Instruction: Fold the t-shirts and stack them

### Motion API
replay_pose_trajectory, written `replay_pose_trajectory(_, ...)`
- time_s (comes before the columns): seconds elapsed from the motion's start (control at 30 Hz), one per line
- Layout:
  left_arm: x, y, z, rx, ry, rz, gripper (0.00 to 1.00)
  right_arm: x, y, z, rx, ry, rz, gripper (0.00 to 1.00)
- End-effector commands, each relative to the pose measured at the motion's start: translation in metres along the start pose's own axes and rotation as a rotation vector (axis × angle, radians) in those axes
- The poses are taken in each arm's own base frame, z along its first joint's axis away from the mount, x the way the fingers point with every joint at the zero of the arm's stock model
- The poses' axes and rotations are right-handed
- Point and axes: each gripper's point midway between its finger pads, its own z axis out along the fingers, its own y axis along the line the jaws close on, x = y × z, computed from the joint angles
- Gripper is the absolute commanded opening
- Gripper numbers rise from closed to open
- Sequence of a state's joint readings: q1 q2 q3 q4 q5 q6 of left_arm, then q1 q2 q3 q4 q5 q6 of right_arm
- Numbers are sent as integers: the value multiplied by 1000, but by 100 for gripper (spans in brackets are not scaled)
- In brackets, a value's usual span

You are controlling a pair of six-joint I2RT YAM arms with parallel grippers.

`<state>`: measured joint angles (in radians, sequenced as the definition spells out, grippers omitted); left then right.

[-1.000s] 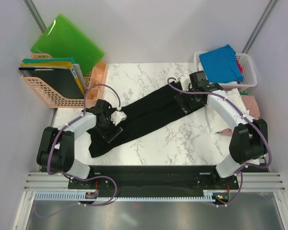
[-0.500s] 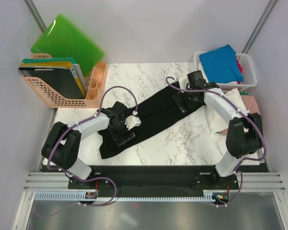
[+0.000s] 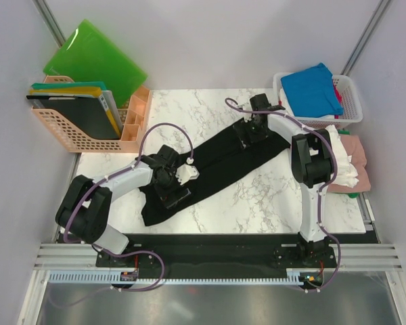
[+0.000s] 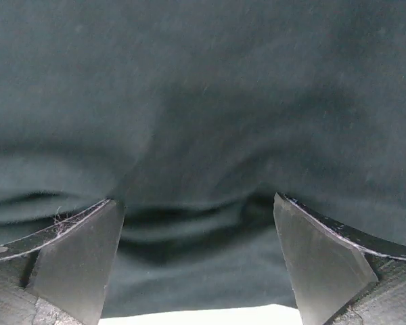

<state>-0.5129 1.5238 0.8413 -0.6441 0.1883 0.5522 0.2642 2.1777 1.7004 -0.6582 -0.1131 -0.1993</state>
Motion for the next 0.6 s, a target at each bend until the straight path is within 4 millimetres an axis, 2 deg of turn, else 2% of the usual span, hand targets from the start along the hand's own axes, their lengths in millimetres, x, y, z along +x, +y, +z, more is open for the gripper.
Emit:
replay_pose_trajectory(0.0, 7, -36, 9, 156, -1, -47, 100, -9, -12, 15, 49, -4, 30, 98)
replay_pose_trajectory(0.1, 8, -39, 12, 175, -5, -48, 100, -1, -14, 33, 50, 34, 28, 98)
replay_pose_trajectory(0.13, 8, -41, 13, 188, -7, -49, 100, 0, -14, 37, 47, 41, 27, 98)
replay_pose_trajectory(0.17, 7, -43, 13, 198, -11, -50, 100, -9, -15, 38, 47, 29, 20, 98)
replay_pose_trajectory(0.2, 7, -45, 14, 211, -14, -52, 100, -5, -16, 49, 41, 51, 24, 98)
replay_pose_trajectory(0.23, 3, -50, 14, 239, -34, -51, 100, -4, -15, 52, 33, 66, 27, 98)
replay_pose_trajectory(0.27, 2, -53, 15, 260, -36, -52, 100, -20, -15, 51, 22, 34, 27, 98)
replay_pose_trajectory(0.3, -2, -55, 15, 278, -46, -46, 100, -16, -13, 63, 11, 56, 32, 98)
replay_pose_trajectory(0.33, -3, -59, 16, 294, -48, -42, 100, -16, -9, 65, 2, 72, 28, 98)
replay_pose_trajectory(0.37, -5, -61, 16, 299, -48, -25, 100, -30, -9, 64, 4, 44, 24, 98)
replay_pose_trajectory(0.4, -5, -63, 17, 303, -47, -5, 100, -26, -8, 72, 3, 64, 22, 98)
replay_pose_trajectory(0.43, -7, -68, 17, 315, -55, 20, 100, -34, -4, 71, 6, 51, 9, 98)
replay_pose_trajectory(0.53, -11, -80, 16, 343, -64, 65, 100, -35, 4, 81, 6, 64, -16, 98)
replay_pose_trajectory(0.57, -13, -86, 17, 354, -62, 90, 100, -41, 5, 81, 8, 51, -22, 98)
